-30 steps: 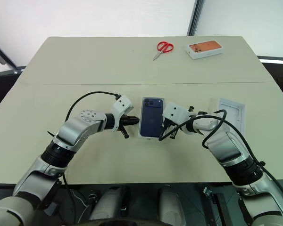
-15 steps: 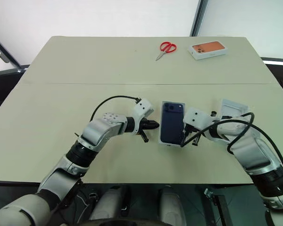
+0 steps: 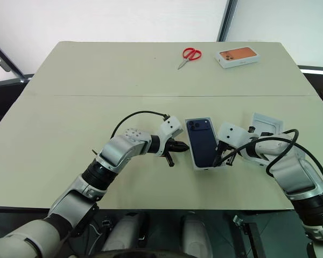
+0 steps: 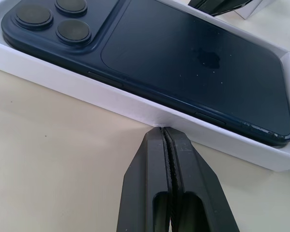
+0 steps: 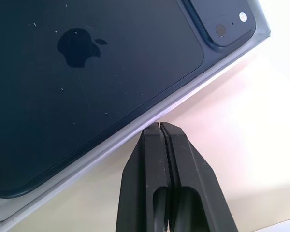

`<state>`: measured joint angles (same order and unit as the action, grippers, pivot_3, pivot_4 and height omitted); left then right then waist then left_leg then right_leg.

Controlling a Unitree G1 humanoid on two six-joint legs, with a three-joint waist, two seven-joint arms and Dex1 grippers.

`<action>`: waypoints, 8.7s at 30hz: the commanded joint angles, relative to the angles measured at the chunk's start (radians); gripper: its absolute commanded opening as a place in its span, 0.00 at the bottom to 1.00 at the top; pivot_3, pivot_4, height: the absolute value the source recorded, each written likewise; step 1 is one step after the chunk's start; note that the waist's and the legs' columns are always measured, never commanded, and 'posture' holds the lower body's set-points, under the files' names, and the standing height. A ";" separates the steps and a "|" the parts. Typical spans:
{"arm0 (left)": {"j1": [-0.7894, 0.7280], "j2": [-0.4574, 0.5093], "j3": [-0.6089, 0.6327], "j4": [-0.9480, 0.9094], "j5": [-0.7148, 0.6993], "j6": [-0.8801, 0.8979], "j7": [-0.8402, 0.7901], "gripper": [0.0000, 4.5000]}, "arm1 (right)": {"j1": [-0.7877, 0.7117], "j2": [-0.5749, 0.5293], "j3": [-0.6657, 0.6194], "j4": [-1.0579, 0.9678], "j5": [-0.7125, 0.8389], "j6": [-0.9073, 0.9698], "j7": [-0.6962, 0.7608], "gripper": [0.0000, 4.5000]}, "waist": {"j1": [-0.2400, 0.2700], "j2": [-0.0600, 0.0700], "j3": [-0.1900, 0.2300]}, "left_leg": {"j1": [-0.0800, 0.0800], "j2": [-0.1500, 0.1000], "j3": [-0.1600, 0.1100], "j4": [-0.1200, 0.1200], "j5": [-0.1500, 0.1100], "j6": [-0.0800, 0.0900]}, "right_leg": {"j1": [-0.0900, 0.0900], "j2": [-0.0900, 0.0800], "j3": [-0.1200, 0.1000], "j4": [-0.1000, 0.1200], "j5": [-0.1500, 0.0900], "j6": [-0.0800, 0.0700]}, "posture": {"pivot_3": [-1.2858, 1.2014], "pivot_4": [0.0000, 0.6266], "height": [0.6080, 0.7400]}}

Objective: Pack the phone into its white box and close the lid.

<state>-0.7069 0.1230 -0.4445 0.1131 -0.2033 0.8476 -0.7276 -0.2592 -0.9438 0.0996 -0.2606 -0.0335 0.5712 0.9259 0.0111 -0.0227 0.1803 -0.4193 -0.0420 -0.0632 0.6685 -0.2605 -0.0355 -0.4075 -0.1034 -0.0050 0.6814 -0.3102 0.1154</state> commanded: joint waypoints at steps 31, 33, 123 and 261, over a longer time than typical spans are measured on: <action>0.167 0.180 0.192 -0.285 -0.140 -0.290 -0.211 0.00 | -0.217 0.041 -0.299 0.044 0.167 0.806 -0.212 0.99 | -0.001 0.001 -0.001 | 0.000 0.001 0.000 0.000 0.000 -0.001 | -0.001 -0.001 0.000 0.000 0.000 0.000 | 0.52 0.24 0.68; 0.204 0.206 0.199 -0.313 -0.157 -0.335 -0.249 0.00 | -0.238 0.070 -0.304 0.026 0.185 0.904 -0.245 0.99 | -0.001 0.001 -0.001 | 0.000 0.001 0.000 -0.001 0.000 -0.001 | -0.001 -0.001 0.000 0.000 0.000 0.000 | 0.52 0.24 0.68; 0.198 0.204 0.292 -0.229 -0.132 -0.236 -0.034 0.00 | -0.251 -0.158 0.001 -0.028 0.739 0.314 -0.548 0.46 | -0.023 0.009 0.001 | -0.006 0.004 0.001 0.012 -0.010 0.018 | -0.002 0.004 0.001 0.001 0.000 0.000 | 0.52 0.24 0.68; -0.092 -0.016 0.284 0.274 0.039 -0.281 0.063 0.00 | 0.101 -0.077 -0.211 -0.112 0.258 0.086 -0.060 0.01 | 0.000 0.007 0.000 | -0.004 0.001 0.001 0.015 -0.010 0.017 | 0.002 0.000 0.000 0.001 0.001 0.002 | 0.52 0.24 0.68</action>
<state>-0.7865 0.1063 -0.1985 0.4479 -0.1385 0.5639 -0.6717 -0.1335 -1.0282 -0.0618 -0.3658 0.2068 0.6562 0.8754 0.0107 -0.0157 0.1798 -0.4240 -0.0416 -0.0622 0.6832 -0.2702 -0.0186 -0.4062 -0.1033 -0.0048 0.6828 -0.3096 0.1170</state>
